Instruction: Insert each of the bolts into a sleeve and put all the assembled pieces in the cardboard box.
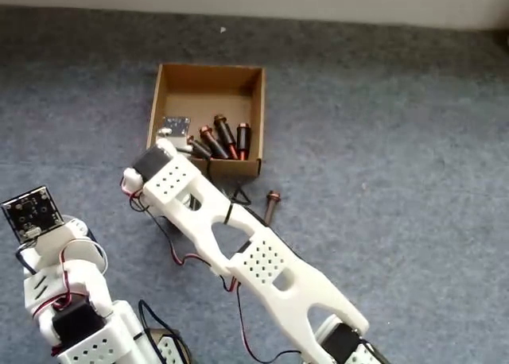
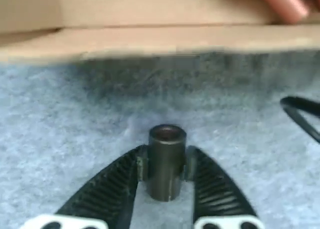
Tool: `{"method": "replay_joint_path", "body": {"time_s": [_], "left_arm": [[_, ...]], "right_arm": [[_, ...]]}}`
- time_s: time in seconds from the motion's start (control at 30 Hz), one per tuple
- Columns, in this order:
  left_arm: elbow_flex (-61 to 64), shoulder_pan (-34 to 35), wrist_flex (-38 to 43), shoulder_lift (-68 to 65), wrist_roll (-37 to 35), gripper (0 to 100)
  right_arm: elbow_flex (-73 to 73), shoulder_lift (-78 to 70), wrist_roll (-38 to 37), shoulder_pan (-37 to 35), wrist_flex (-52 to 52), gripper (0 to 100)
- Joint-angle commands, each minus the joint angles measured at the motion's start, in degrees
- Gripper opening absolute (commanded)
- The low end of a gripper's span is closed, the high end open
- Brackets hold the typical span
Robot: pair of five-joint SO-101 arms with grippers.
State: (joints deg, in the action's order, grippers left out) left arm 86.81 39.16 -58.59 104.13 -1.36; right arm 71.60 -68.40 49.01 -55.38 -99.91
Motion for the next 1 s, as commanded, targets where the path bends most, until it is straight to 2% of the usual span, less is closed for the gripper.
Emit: {"method": "replay_joint_path", "body": {"time_s": [0.0, 0.23, 0.43, 0.97], "left_arm": [[-0.7, 0.7, 1.4, 0.4, -0.4, 1], [-0.5, 0.7, 2.5, 0.4, -0.4, 1], [-0.5, 0.7, 2.5, 0.4, -0.4, 1], [-0.4, 0.7, 2.5, 0.4, -0.4, 1]], "right_arm": [[2.7, 0.9, -3.0, -1.0, -1.2, 0.9], [2.8, 9.4, -9.1, -0.7, -1.3, 0.5], [-0.1, 13.3, -9.6, -0.7, -1.4, 0.5], [-47.8, 51.6, -9.8, 0.5, -1.3, 0.5]]}}
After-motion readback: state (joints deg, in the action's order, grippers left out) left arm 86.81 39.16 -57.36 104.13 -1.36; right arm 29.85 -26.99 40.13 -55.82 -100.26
